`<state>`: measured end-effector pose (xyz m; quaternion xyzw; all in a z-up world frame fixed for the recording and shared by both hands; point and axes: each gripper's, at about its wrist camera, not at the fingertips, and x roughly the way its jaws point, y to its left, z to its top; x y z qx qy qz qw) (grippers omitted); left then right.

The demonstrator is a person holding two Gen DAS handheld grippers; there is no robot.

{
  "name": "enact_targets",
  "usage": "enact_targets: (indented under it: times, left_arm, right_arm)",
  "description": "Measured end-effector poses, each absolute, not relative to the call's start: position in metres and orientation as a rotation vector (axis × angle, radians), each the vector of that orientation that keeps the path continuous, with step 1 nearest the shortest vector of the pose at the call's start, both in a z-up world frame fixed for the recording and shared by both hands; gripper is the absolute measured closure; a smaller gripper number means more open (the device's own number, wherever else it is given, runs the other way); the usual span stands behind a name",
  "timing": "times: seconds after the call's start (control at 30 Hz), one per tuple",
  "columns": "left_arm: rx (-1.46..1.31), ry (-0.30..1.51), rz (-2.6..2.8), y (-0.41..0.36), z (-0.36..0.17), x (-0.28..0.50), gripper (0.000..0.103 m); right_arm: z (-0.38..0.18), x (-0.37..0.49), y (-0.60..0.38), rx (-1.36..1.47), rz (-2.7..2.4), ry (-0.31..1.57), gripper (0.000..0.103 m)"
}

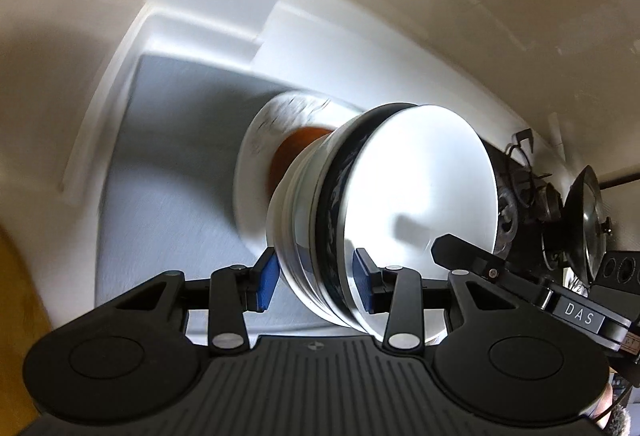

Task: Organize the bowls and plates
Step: 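Carry the nested bowls with both grippers over the brown-topped plate stack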

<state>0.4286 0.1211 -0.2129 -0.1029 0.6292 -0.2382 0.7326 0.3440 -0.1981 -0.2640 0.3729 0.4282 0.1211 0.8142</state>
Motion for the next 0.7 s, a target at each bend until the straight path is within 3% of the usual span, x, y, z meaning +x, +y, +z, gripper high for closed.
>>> enact_targets:
  times: [0.2,0.7]
  left_arm:
    - [-0.191,1.376,-0.549,0.093,-0.215,0.459,0.060]
    - [-0.199,1.472,-0.549,0.052,-0.307,0.483,0.058]
  right_arm:
    - [-0.266,0.368,-0.224,0.794,0.229,0.875,0.058]
    - [-0.348,0.395,-0.243,0.790,0.155,0.960,0.058]
